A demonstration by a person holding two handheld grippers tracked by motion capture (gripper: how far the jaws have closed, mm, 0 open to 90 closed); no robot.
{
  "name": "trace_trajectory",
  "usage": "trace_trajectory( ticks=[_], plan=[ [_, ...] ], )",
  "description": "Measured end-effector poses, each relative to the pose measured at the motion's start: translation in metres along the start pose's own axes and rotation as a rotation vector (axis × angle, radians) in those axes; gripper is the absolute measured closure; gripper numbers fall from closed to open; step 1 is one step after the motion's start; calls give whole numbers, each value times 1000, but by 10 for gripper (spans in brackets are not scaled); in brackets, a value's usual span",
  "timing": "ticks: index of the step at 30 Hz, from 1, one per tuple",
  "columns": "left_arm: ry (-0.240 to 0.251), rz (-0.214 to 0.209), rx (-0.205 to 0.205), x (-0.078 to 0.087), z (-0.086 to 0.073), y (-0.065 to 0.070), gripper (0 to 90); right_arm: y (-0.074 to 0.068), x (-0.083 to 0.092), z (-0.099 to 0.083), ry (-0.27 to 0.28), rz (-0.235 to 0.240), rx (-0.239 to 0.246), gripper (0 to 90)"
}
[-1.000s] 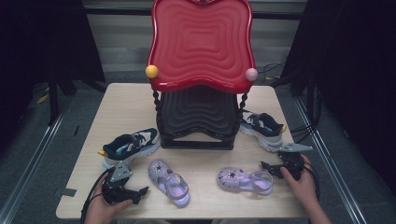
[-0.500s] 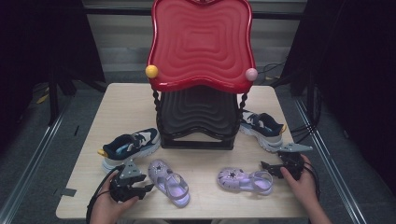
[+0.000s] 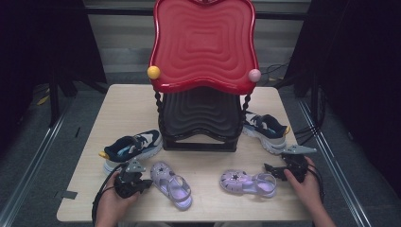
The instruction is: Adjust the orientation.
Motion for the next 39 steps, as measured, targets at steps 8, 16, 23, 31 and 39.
trace_trajectory(
  ticks=[8,16,23,31,39],
  plan=[
    [23,1,-4,-5,13,-3,900,0,0,0,1,1,2,105],
    [64,-1,12,-11,26,-13,885,0,0,0,0,-1,1,105],
    [97,-25,12,-19,38,-14,886,0,0,0,0,-1,0,105],
    [112,-35,9,-30,51,-17,878,0,0,0,1,0,1,105],
    [126,-43,12,-25,56,-15,829,0,0,0,0,0,0,105]
  ],
)
Point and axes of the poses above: each handheld gripper's, and its own axes: x roughly backward along the jaws, z roughly out of its top, y roughly to its right, the point moved 10 cm from there along -x, roughly forward along the jaws, and after that the axes turned 8 degrees about -z, right-handed, at the moved point
